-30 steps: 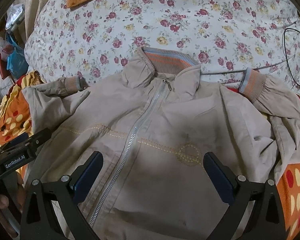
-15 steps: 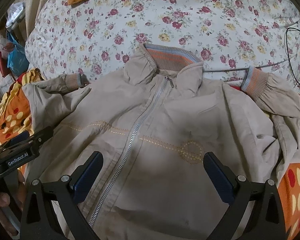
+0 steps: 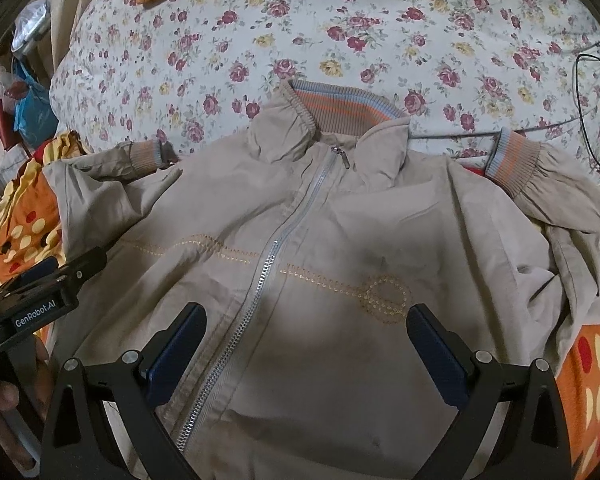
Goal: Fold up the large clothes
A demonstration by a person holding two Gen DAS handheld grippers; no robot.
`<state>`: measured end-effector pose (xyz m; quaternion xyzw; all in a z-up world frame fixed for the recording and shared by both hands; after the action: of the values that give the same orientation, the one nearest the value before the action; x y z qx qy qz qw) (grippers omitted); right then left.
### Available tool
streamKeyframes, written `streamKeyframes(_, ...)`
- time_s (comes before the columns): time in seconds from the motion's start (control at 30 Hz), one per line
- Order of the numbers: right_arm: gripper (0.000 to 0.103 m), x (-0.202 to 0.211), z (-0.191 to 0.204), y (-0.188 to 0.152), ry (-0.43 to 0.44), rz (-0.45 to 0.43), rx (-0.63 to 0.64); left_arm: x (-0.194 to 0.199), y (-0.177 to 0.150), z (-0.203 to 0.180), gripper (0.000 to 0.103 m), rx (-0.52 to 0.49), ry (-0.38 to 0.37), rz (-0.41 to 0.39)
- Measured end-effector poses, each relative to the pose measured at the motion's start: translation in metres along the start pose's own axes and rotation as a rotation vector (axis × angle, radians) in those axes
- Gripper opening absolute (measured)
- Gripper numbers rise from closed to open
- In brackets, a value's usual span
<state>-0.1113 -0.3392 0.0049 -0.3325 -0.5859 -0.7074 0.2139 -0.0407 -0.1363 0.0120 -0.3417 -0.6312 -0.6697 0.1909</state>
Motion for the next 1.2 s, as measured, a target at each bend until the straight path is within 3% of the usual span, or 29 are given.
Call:
streamKeyframes(0.47,0.101,-0.002,0.004,-0.002,0.008,0.012,0.013,0.004,0.001,0.001,0.103,-0.002,-0.004,0.003)
streamKeyframes(0.57,0.101,-0.002,0.005,-0.001,0.015,0.016,0.014,0.013,0.014,0.01,0.103,0.018,-0.023,0.005)
streamKeyframes(0.67,0.101,-0.001,0.005,0.0,0.022,0.014,0.01,0.026,0.044,0.031,0.103,0.063,-0.016,-0.046)
streamKeyframes(0.83,0.101,0.002,0.006,0.001,0.043,0.014,0.002,0.026,0.104,0.07,0.103,0.108,0.058,-0.104)
streamKeyframes(0.97,0.101,0.001,0.009,0.001,0.04,0.017,0.016,-0.003,0.127,0.087,0.103,0.127,0.092,-0.051)
streamKeyframes(1.07,0.101,-0.002,0.01,-0.002,0.041,0.034,0.022,-0.031,0.12,0.095,0.103,0.111,0.132,0.011)
streamKeyframes(1.2,0.101,-0.004,0.014,-0.006,0.044,0.05,0.044,-0.058,0.086,0.125,0.103,0.05,0.299,0.106)
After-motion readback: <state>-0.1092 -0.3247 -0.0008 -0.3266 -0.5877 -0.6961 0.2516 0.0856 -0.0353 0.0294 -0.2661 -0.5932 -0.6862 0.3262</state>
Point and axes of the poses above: each gripper's, at about its wrist camera, not at the fingertips, and x roughly against the way its jaws point, z to its left, y to its top, the point moved 5 cm from there along -x, roughly the way its jaws point, and after that the axes turned 7 degrees about -z, right-handed, at the moved point
